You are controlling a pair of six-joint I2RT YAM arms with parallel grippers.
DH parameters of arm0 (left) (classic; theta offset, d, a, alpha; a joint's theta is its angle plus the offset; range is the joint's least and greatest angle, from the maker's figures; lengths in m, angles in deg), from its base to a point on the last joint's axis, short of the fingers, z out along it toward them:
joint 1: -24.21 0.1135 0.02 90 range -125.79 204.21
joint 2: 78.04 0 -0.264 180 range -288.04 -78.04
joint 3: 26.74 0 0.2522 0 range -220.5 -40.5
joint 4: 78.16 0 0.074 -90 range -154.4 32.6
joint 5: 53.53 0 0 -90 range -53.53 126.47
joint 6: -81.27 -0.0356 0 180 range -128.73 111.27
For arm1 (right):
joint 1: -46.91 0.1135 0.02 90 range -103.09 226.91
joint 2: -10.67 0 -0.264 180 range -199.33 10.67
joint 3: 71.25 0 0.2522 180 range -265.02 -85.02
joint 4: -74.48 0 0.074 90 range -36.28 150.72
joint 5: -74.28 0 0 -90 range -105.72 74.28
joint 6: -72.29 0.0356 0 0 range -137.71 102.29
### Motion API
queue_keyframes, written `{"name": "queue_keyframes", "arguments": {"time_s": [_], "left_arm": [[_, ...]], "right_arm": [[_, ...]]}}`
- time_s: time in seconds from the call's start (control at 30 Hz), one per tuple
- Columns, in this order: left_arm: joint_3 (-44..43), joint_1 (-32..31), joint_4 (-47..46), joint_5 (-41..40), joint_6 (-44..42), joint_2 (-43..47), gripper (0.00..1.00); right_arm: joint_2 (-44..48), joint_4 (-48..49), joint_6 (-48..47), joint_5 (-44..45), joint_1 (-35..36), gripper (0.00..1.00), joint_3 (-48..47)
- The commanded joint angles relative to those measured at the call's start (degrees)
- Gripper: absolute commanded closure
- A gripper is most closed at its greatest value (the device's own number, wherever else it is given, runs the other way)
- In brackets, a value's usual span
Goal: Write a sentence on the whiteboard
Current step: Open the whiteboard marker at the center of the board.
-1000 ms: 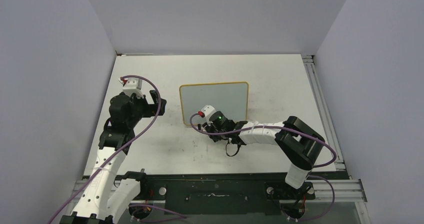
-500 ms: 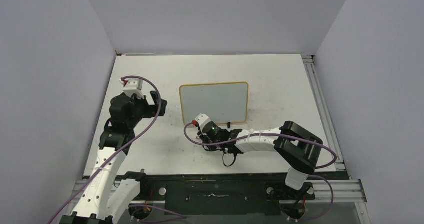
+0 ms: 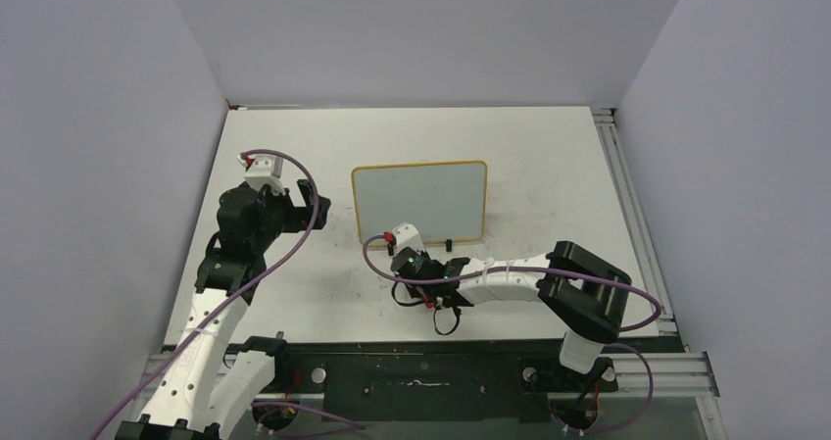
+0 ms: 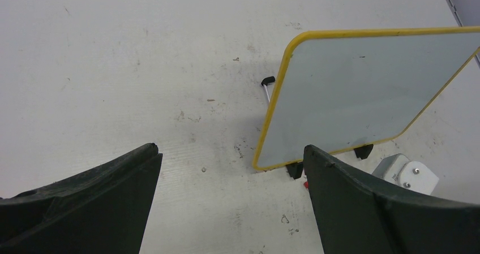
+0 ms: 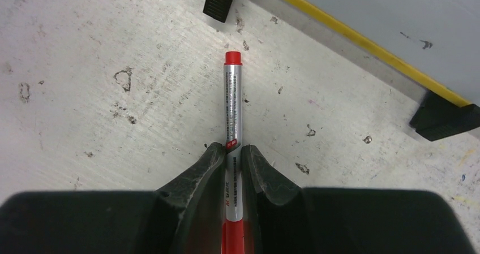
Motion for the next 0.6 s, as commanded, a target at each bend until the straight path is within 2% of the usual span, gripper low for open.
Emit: {"name": "queue_keyframes", "arguments": {"time_s": [0.0, 0.17, 0.37, 0.57], "left_arm": [[-0.39, -0.66, -2.6, 0.49, 0.1, 0.35, 0.04], [-0.39, -0.91, -2.4, 0.43, 0.1, 0.33, 0.04], [-0.31, -1.44, -1.92, -0.01, -0.16, 0.6, 0.04], [0.74, -1.89, 0.0, -0.81, -0.52, 2.58, 0.04]], "right_arm": [[2.46, -5.07, 7.47, 5.23, 1.11, 0.92, -0.9], [1.82, -8.14, 9.32, 7.59, 1.87, 0.71, -2.75], [-0.21, -9.46, 7.73, 7.34, 1.98, 0.62, -5.02], [-2.44, -8.01, 4.88, 4.46, 1.81, 0.61, -7.19]]}}
